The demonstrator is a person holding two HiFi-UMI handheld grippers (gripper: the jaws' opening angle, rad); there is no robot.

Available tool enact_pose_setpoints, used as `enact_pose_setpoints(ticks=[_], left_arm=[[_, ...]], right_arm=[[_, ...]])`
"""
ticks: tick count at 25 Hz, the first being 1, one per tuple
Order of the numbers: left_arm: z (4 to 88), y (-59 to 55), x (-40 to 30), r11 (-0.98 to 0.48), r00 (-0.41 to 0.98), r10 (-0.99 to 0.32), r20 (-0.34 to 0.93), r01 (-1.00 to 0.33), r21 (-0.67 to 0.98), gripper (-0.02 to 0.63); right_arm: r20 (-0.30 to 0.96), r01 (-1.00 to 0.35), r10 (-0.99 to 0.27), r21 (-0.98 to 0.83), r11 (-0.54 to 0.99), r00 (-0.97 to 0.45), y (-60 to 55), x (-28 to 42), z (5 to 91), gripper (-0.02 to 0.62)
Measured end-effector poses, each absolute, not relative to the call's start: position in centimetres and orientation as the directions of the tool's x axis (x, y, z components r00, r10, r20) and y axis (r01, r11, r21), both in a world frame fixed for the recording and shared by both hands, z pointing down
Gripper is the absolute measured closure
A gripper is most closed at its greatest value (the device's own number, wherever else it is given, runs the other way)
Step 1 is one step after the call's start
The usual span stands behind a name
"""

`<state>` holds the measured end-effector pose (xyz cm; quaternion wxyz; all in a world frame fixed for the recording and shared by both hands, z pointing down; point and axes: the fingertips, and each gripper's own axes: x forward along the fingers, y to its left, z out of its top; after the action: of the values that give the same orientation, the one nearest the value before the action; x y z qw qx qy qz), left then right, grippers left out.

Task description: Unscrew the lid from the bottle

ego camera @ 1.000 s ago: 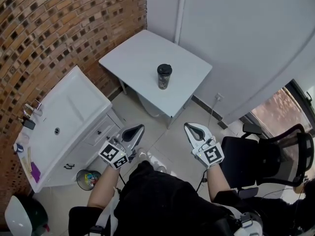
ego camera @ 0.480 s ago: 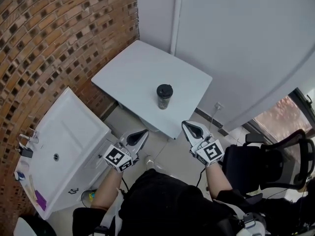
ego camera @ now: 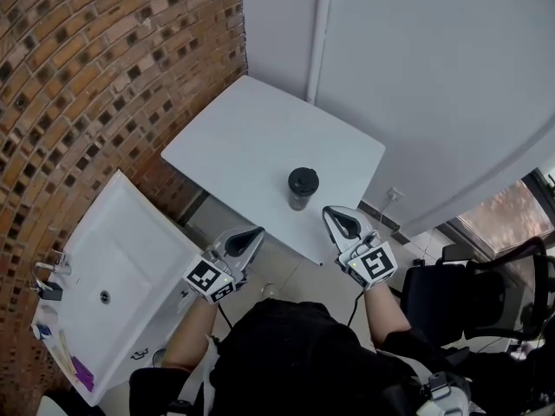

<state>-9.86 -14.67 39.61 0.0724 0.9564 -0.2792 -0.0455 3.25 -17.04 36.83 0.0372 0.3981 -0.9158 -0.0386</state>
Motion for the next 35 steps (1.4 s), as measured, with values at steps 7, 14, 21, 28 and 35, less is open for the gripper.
enact_pose_setpoints(ticks=[7,14,21,28,35], left_arm=[[41.0,-17.9,-10.3,-0.817,0.832,-0.555,0.008,-0.547,0.181,0.604],[41.2,-20.8,-7.4,-0.814,0.828,-0.56,0.02,-0.555,0.171,0.604],[44.5,-23.8,-5.5,-0.78,0.798,-0.593,0.109,-0.602,0.17,0.601],[51.4,-25.4,-2.7,-0.766,0.77,-0.587,0.25,-0.628,0.139,0.33],[55.3,-26.2,-2.2,-0.78,0.773,-0.562,0.294,-0.614,0.121,0.289]], right_arm=[[0.041,-0.715,-0.718,0.075,0.695,-0.695,-19.6,2.9,37.5,0.591],[0.044,-0.692,-0.694,0.055,0.72,-0.719,-23.4,5.2,37.5,0.591],[0.036,-0.663,-0.665,0.064,0.746,-0.746,-26.7,7.2,36.9,0.591],[0.107,-0.648,-0.645,0.005,0.761,-0.757,-27.7,9.4,41.7,0.591],[0.12,-0.595,-0.588,-0.032,0.803,-0.8,-28.2,7.5,43.2,0.592]])
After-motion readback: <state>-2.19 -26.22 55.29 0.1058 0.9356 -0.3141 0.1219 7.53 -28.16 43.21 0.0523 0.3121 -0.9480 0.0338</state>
